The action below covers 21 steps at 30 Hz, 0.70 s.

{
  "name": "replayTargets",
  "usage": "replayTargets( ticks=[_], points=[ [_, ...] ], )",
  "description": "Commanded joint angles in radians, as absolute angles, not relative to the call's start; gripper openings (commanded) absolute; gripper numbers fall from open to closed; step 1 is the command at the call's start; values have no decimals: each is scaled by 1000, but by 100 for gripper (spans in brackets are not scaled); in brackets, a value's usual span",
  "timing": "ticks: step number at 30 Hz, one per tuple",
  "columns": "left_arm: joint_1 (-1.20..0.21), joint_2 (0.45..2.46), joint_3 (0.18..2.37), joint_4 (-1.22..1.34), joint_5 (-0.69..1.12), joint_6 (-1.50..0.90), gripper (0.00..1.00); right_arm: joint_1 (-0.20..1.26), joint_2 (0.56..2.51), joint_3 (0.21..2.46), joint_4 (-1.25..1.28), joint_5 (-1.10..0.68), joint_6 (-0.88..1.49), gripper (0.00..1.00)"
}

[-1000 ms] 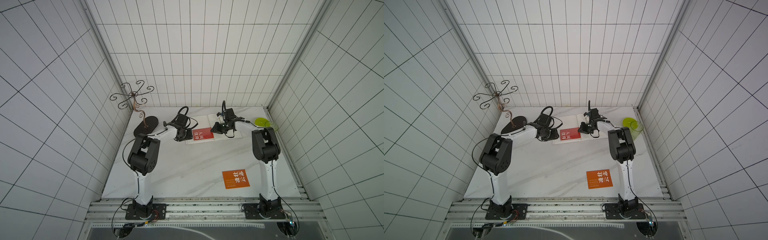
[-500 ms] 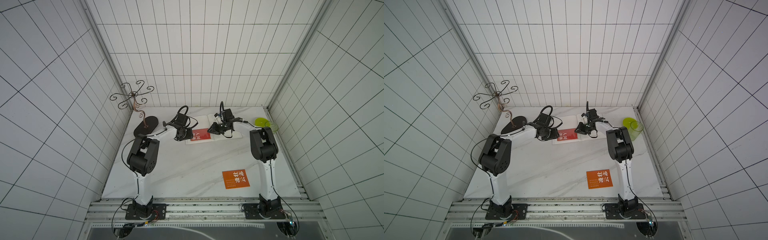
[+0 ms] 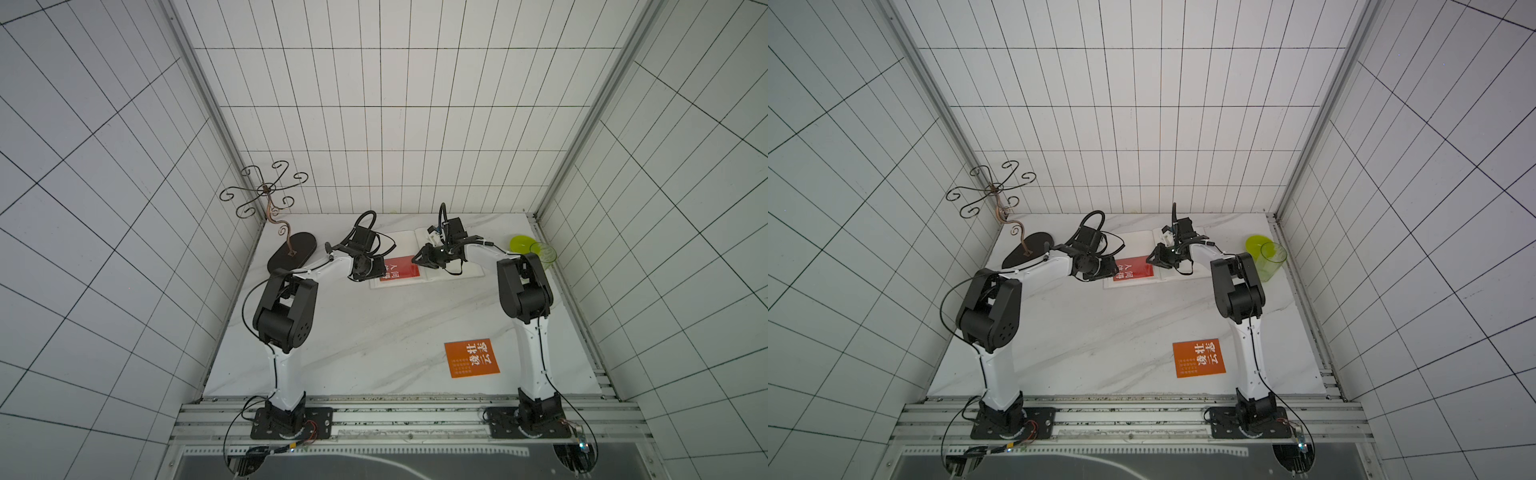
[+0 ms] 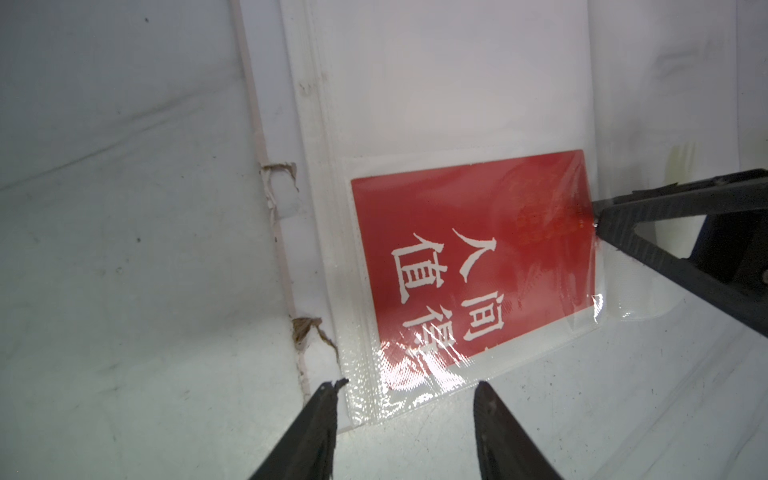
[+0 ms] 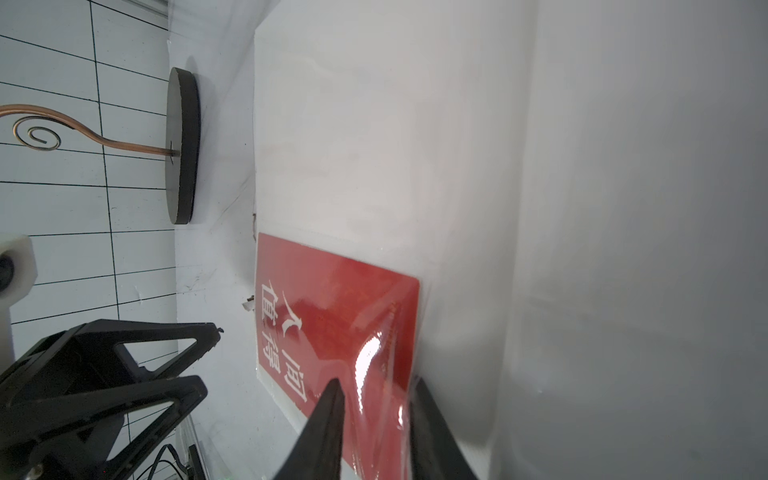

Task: Place the photos into the photo albums
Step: Insert the photo into the photo album.

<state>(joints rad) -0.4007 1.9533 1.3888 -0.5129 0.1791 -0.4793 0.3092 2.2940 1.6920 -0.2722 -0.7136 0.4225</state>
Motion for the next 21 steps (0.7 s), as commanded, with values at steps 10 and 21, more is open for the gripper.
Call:
replayTargets(
  ticks=[10,21],
  points=[
    [-396,1910,1376,-488,188,-490,54,308,2261,1779,-276,-700,413,34],
    [-403,1868,1371,-488,155,-486,53,277,2097,1663,-284,-573,421,39]
  ],
)
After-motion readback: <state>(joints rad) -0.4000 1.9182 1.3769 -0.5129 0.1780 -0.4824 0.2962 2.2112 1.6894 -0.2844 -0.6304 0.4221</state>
